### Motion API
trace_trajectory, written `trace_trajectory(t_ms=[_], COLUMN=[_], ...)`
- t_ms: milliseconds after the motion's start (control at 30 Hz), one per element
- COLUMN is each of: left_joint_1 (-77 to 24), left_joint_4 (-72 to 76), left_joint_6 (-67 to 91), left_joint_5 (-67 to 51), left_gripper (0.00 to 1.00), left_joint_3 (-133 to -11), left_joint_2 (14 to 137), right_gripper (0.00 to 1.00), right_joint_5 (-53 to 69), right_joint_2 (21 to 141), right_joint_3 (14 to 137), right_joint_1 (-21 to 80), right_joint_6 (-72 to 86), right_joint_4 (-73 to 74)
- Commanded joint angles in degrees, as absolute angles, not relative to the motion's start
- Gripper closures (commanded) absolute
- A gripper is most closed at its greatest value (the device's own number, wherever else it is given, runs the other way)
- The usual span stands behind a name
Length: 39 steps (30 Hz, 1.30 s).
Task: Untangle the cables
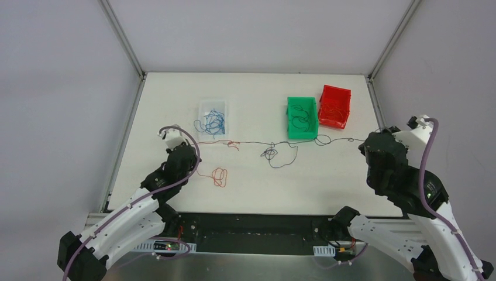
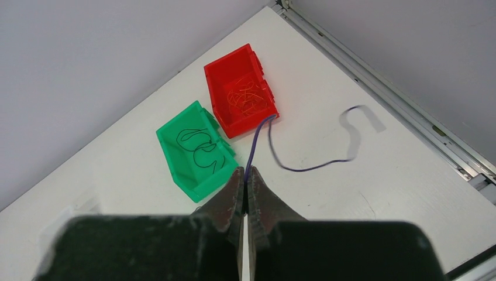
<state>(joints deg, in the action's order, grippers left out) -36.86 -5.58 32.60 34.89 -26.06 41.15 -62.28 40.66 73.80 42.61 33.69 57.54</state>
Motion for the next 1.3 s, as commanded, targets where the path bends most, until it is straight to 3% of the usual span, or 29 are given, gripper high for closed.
trace_trajectory(t_ms=[0, 267, 500, 833, 1267], left_joint_1=[-34.72, -34.74, -34.72, -34.73, -34.72], left_joint_4=[-11.29, -13.14, -10.6, -9.76, -9.25], left_joint_6=[39.47, 38.44, 30.26, 25.05, 21.79], left_joint_5=[38.93, 38.12, 33.69, 22.72, 14.76], left_gripper=[1.0, 1.0, 1.0, 1.0, 1.0], left_joint_3=[-23.77, -23.84, -25.68, -29.18, -32.39], left_joint_2=[35.73, 34.07, 35.2, 36.54, 40.29], right_gripper=[1.0, 1.0, 1.0, 1.0, 1.0], right_joint_5=[-65.61, -61.49, -53.67, -43.69, -35.65], right_joint_2=[38.81, 41.85, 41.71, 58.45, 73.31], right_joint_3=[75.69, 76.64, 74.68, 81.04, 86.49], right_joint_1=[42.29, 42.3, 42.29, 41.96, 34.16], right_joint_6=[34.41, 34.31, 29.35, 23.51, 19.24], right_joint_4=[60.16, 61.95, 55.2, 47.88, 38.05])
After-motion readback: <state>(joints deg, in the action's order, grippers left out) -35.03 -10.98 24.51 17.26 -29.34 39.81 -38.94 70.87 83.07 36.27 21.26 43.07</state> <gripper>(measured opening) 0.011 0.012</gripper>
